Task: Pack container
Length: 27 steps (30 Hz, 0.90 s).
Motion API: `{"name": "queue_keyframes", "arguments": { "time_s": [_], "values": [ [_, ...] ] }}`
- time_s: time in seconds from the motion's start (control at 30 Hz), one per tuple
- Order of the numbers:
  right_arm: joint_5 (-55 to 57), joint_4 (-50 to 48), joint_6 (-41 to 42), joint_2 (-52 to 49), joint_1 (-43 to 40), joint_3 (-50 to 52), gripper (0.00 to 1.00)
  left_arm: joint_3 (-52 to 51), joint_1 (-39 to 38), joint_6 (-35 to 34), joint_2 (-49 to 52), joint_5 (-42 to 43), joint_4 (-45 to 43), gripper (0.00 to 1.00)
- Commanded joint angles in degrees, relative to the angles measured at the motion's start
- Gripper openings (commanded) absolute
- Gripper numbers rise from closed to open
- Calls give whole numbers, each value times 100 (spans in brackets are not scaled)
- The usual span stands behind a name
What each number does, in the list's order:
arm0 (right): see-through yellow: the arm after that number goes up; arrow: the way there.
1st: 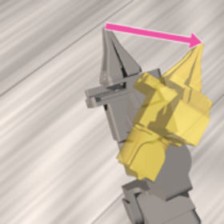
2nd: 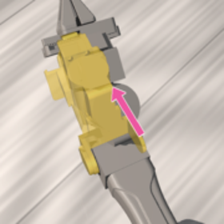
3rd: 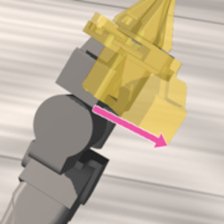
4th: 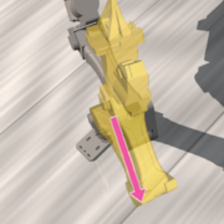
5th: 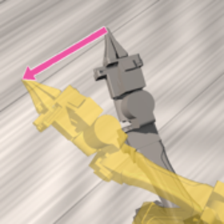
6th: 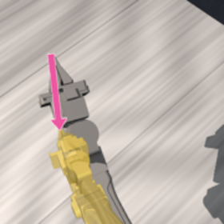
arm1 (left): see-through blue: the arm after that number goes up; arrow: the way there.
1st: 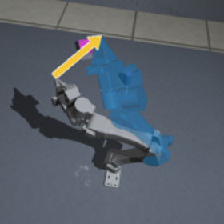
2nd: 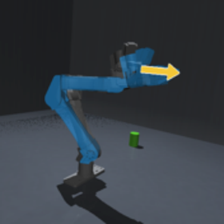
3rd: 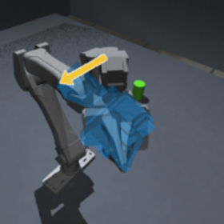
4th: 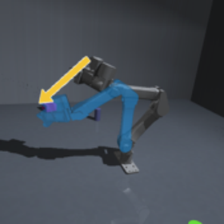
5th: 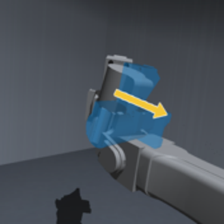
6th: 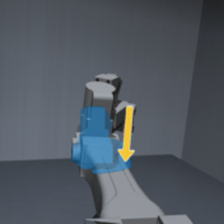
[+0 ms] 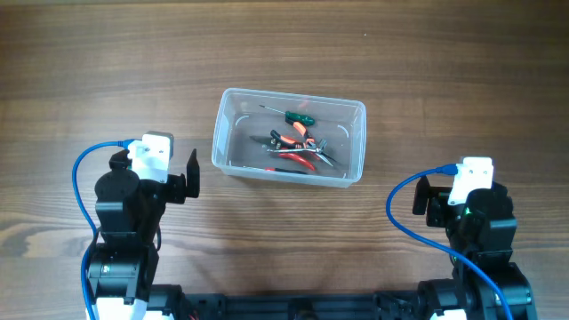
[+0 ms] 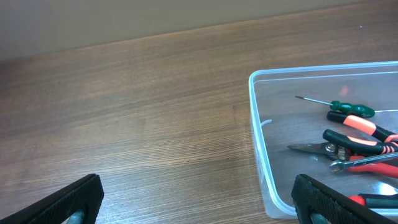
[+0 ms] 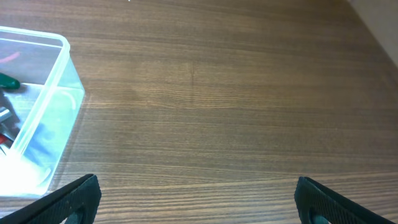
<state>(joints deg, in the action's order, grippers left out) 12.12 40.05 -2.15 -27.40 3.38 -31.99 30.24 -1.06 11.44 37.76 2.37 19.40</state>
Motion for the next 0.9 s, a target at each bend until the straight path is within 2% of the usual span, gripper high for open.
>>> {"name": "queue_keyframes", "arguments": {
  "time_s": [0.0, 0.1, 0.23, 0.37, 0.43, 0.53, 0.67, 0.87],
  "values": [
    [94, 11, 66, 293, 9, 13, 100, -31, 4, -55, -57, -55, -31, 100],
    [66, 114, 94, 1075, 107, 13, 100, -31, 4, -55, -57, -55, -31, 100],
    [-931, -179, 227, 2140, 105, 313, 100, -31, 4, -55, -57, -55, -31, 100],
    [-968, -2498, 122, 2317, 107, 1652, 100, -31, 4, -55, -57, -55, -31, 100],
    [-960, -4129, 55, 2317, 107, 2492, 100, -31, 4, -55, -57, -55, -31, 100],
    [-962, -5174, -92, 2400, 107, 3178, 100, -31, 4, -55, -57, -55, -31, 100],
    [-1351, -4004, -94, 2710, 107, 3167, 100, -31, 4, -55, -57, -55, -31, 100],
    [-1458, -4013, -2, 2693, 105, 3169, 100, -31, 4, -55, -57, -55, -31, 100]
  ]
}}
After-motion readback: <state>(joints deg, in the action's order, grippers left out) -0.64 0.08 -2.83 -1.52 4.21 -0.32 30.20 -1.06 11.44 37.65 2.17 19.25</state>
